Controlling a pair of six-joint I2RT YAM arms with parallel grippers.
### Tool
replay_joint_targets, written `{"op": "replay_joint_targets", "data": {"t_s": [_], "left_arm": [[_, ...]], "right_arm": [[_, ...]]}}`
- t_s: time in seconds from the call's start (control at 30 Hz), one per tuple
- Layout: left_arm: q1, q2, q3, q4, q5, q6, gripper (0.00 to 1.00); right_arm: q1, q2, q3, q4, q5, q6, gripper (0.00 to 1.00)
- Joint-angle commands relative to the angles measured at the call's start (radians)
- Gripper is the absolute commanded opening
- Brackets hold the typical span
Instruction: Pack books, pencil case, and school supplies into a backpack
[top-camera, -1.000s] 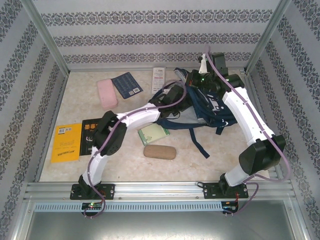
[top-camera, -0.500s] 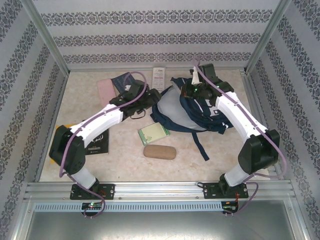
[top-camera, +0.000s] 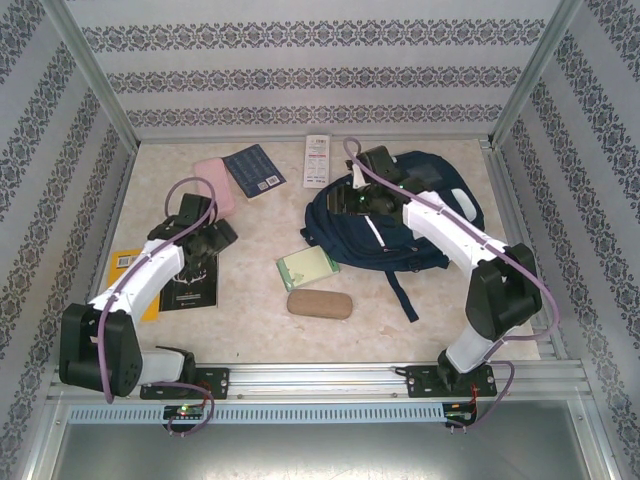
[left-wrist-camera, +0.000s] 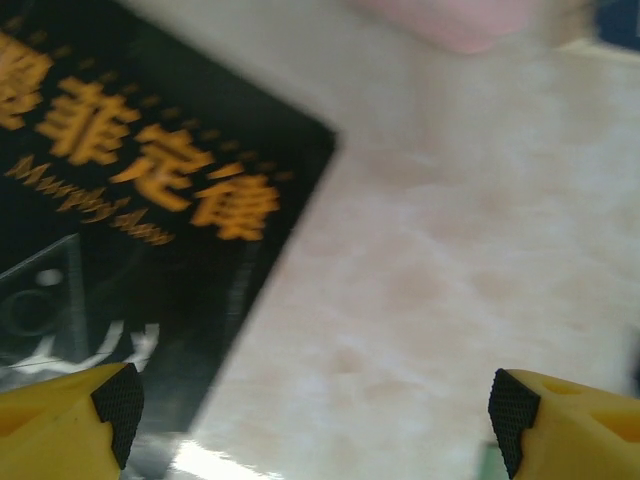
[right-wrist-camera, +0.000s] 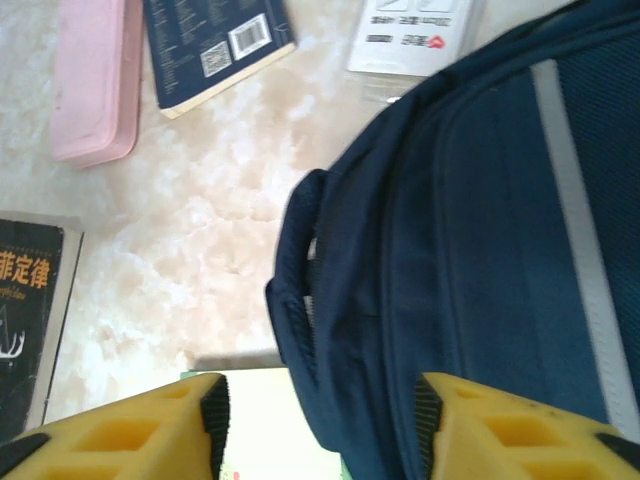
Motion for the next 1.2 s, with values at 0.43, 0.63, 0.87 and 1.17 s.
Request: {"op": "replay_joint_targets", "data": {"t_s": [0.43,0.63,0.87,1.17], "left_arm": [[0.045,0.176,-0.19,0.337,0.381,-0.077,0.83],[-0.098,0.205,-0.171,0.471,0.382,-0.241,0.83],[-0.175,0.192,-0.077,0.42,0.345,-0.254,0.83],[-0.051,0.011,-0.071,0.093,0.178,-0.085,0.84]], "right_arm": [[0.159,0.083,0.005,0.089,0.027,0.106,0.8],[0.163,0.111,0.009,0.107,0.004,0.128,0.72],[0.192,0.171,0.042,0.13,-0.025,0.131,0.64],[0.265,0.319,0.162,0.123,-0.056,0.109,0.52]]}}
